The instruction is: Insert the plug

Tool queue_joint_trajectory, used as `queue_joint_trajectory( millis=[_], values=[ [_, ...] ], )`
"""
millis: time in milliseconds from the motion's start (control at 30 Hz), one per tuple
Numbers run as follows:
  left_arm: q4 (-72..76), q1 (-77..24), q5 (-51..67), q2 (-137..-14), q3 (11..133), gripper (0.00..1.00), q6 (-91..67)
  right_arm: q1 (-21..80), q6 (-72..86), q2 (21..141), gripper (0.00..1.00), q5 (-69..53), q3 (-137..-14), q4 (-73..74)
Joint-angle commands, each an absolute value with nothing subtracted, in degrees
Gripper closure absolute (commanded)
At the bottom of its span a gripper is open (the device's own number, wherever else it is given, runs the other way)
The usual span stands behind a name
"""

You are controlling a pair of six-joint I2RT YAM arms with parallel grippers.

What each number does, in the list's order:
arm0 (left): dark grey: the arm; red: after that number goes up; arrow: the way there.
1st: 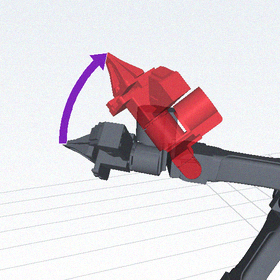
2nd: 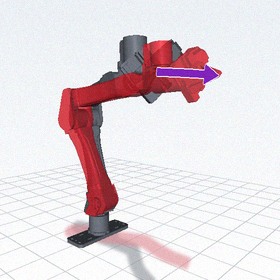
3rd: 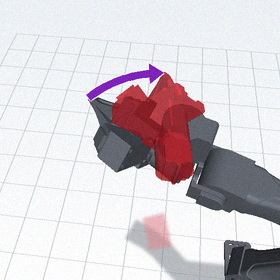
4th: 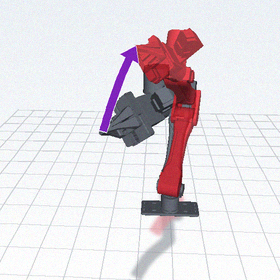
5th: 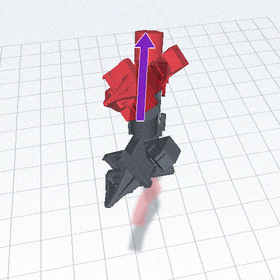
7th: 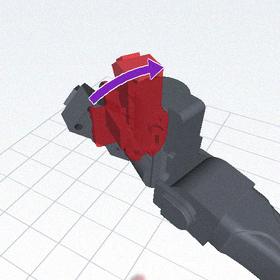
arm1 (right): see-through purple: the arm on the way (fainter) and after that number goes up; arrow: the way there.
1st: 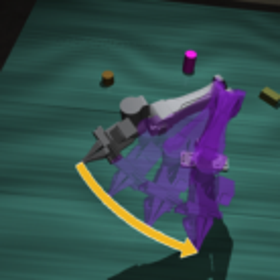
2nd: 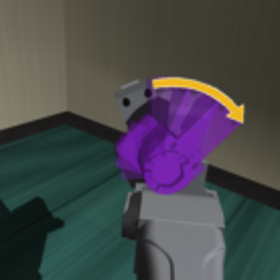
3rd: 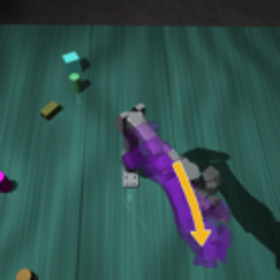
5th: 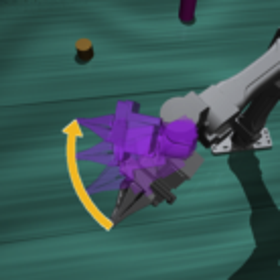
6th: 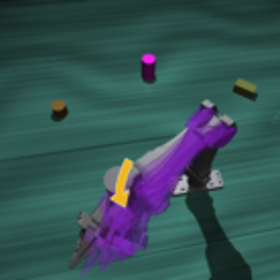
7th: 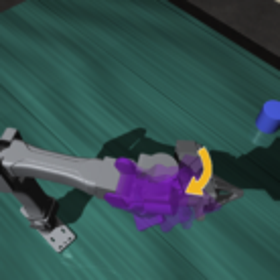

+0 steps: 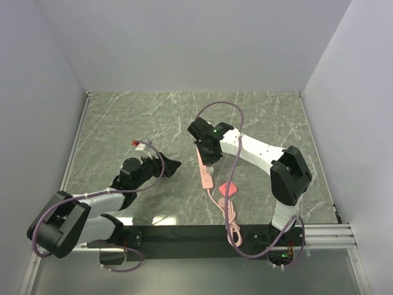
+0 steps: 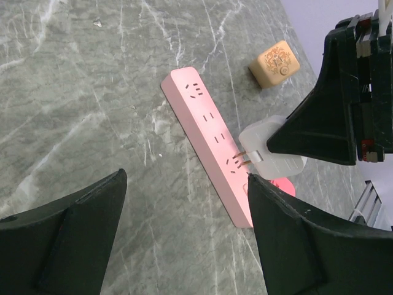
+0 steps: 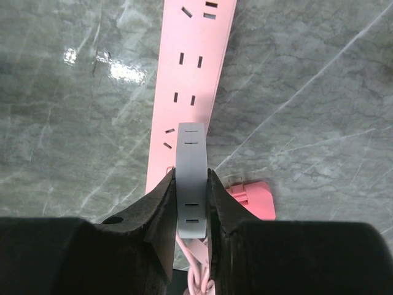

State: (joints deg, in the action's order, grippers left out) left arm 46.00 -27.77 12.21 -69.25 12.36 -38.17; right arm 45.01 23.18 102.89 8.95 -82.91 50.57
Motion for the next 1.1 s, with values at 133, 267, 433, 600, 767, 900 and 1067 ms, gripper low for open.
queue_joint_trajectory(
  millis=[133,267,433,600,767,900,1067],
  values=[
    [48.78,-27.51,13.62,-69.79,12.57,0.15,-38.06,45.26,24.52,103.53,1.0,9.14,-85.52,50.27],
    [48.87,-27.51,13.89,-69.87,12.48,0.15,-38.14,45.53,24.96,103.36,1.0,8.7,-84.73,50.54],
    [49.04,-27.51,13.89,-69.87,12.48,0.15,-38.32,45.97,25.4,103.54,1.0,8.44,-84.55,51.15],
    [49.22,-27.51,13.98,-69.87,12.39,0.15,-38.32,46.32,26.01,103.01,1.0,9.4,-84.03,52.12],
    [49.22,-27.51,13.97,-69.79,12.22,0.15,-38.41,46.58,26.37,103.53,1.0,10.19,-83.58,52.21],
    [49.22,-27.51,13.97,-69.79,12.22,0.15,-38.32,46.58,26.28,104.06,1.0,11.42,-83.67,51.94],
    [49.31,-27.51,13.89,-69.87,12.22,0.15,-38.14,46.41,25.93,105.03,1.0,12.83,-84.37,51.68]
  ],
)
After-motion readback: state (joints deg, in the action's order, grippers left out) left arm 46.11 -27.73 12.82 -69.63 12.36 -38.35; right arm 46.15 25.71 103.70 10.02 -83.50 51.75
